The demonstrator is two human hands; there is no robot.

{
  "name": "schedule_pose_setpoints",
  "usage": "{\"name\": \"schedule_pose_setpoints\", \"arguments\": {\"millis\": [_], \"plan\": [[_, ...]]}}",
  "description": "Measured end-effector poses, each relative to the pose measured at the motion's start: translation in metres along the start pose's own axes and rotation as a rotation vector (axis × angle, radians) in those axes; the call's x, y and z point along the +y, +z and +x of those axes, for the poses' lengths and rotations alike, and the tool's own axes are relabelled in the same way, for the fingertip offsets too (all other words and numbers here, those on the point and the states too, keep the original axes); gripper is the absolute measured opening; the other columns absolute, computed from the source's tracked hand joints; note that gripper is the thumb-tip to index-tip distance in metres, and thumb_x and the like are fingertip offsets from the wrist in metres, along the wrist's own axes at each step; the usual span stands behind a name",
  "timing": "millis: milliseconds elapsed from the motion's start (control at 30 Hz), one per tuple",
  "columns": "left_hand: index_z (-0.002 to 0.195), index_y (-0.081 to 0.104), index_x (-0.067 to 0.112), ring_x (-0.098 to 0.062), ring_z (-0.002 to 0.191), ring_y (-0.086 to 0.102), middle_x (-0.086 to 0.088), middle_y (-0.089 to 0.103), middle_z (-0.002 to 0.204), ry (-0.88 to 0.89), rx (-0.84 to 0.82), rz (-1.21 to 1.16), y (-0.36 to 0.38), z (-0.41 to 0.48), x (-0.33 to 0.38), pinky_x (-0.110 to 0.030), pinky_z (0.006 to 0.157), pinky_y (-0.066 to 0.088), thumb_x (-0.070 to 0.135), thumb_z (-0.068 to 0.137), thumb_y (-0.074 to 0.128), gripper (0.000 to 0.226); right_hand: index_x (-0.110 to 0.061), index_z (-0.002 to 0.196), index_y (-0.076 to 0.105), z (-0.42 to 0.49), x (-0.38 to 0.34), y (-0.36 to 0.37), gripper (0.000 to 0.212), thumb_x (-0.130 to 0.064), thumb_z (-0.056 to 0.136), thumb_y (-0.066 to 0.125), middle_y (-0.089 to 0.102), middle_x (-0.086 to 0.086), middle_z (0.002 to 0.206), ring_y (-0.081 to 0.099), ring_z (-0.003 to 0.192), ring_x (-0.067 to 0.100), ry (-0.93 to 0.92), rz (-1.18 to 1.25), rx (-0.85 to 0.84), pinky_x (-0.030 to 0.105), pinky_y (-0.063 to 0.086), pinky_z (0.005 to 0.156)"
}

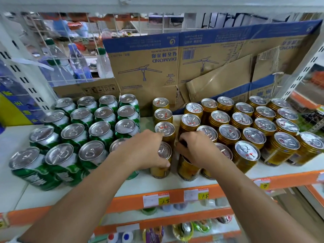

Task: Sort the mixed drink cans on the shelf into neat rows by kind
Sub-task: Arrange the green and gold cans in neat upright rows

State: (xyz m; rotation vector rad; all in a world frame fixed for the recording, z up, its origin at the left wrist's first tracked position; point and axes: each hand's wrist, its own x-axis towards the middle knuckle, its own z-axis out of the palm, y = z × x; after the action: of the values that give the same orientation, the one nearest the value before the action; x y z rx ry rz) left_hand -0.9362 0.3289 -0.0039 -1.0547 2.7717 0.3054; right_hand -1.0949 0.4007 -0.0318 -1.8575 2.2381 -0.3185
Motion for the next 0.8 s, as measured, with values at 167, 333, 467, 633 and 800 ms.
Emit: {"name": "schedule_pose_setpoints", "arguments": {"millis": [167, 333, 467, 633, 800], "plan": [[0.127, 0.049, 0.022, -0.018, 0.096, 0.057, -0.001, 0.057, 0.117, 0.011, 0.01, -0.114, -0.002, -0.002, 0.001, -0.032, 0.076, 0.051, 0.044, 0.073, 0.077, 0.064, -0.018, 0.078, 0.05, -0.001, 0.001, 0.0, 0.025, -0.035, 0.096, 0.052, 0.053, 0.003, 0.072, 0.049, 0.065, 0.021, -0.007, 0.015, 0.018, 0.025, 0.028, 0.049], [0.127, 0.051, 0.022, -0.013, 0.092, 0.055, 0.002, 0.056, 0.116, 0.002, 0.074, -0.213, 0.005, -0.004, 0.002, -0.027, 0.071, 0.048, 0.041, 0.07, 0.078, 0.066, -0.017, 0.079, 0.051, -0.004, 0.001, 0.002, 0.024, -0.034, 0.096, 0.053, 0.054, 0.003, 0.074, 0.049, 0.065, 0.019, -0.012, 0.044, 0.068, 0.025, 0.029, 0.05], [0.119, 0.058, 0.022, -0.012, 0.087, 0.054, 0.004, 0.059, 0.109, -0.016, 0.117, -0.279, 0.007, -0.004, 0.009, -0.022, 0.064, 0.041, 0.04, 0.068, 0.078, 0.058, -0.022, 0.068, 0.045, -0.008, 0.005, -0.006, 0.034, -0.041, 0.096, 0.053, 0.051, -0.004, 0.067, 0.047, 0.059, 0.012, -0.051, 0.09, 0.057, 0.023, 0.028, 0.048], [0.115, 0.059, 0.018, -0.014, 0.091, 0.057, 0.003, 0.06, 0.111, -0.04, 0.15, -0.344, 0.007, -0.004, 0.015, -0.033, 0.076, 0.053, 0.032, 0.07, 0.076, 0.05, -0.02, 0.088, 0.06, -0.02, 0.018, -0.026, 0.036, -0.053, 0.077, 0.067, 0.06, -0.002, 0.084, 0.056, 0.078, 0.016, -0.105, 0.092, -0.078, 0.033, 0.047, 0.062], [0.135, 0.049, 0.019, -0.012, 0.109, 0.052, 0.002, 0.053, 0.13, -0.052, 0.184, -0.385, 0.011, -0.005, 0.017, -0.023, 0.082, 0.043, 0.032, 0.073, 0.077, 0.069, -0.018, 0.092, 0.061, -0.025, 0.022, -0.025, 0.041, -0.047, 0.068, 0.076, 0.057, -0.002, 0.083, 0.054, 0.079, 0.019, -0.146, 0.065, -0.064, 0.03, 0.045, 0.061]]}}
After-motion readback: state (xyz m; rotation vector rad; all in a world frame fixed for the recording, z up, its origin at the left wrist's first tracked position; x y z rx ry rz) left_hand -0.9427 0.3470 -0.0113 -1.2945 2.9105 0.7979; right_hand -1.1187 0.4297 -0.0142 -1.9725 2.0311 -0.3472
